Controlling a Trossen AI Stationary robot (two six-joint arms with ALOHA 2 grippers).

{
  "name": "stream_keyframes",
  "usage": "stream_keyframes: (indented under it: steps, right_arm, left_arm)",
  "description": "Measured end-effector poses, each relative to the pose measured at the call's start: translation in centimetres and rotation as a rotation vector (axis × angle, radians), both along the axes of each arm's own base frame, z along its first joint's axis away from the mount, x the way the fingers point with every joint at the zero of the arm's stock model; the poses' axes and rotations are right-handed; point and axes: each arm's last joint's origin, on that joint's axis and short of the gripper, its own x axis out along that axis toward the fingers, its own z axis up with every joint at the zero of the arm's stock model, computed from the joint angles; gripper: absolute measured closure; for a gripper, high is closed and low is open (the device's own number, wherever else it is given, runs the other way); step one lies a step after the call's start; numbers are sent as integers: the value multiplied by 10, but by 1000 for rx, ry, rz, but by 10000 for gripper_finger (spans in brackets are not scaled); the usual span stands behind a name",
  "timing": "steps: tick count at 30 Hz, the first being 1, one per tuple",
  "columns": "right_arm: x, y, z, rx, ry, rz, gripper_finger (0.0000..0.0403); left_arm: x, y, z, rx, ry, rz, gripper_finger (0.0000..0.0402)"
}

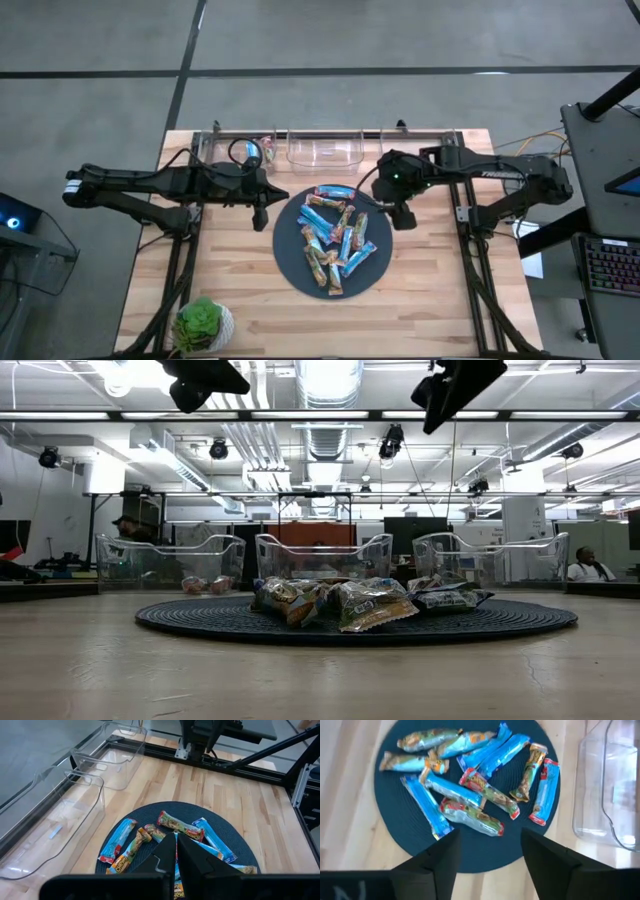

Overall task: Pick and place Granola Bars by type
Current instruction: Put the red granola bar into the left transparent bin

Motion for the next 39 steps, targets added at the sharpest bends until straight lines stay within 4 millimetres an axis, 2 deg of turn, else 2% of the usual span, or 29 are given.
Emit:
stream_keyframes:
  steps: [10,21,39]
  right_arm:
    - [3,-2,-37,-97,120,176,195]
    - [34,-8,-83,-257,244,371,195]
    - [64,-9,-123,-250,234,592,195]
  left_arm:
    - [0,0,-1,20,10,-10,401]
    - [0,0,-1,26,10,-13,401]
    - [0,0,-1,35,12,-17,401]
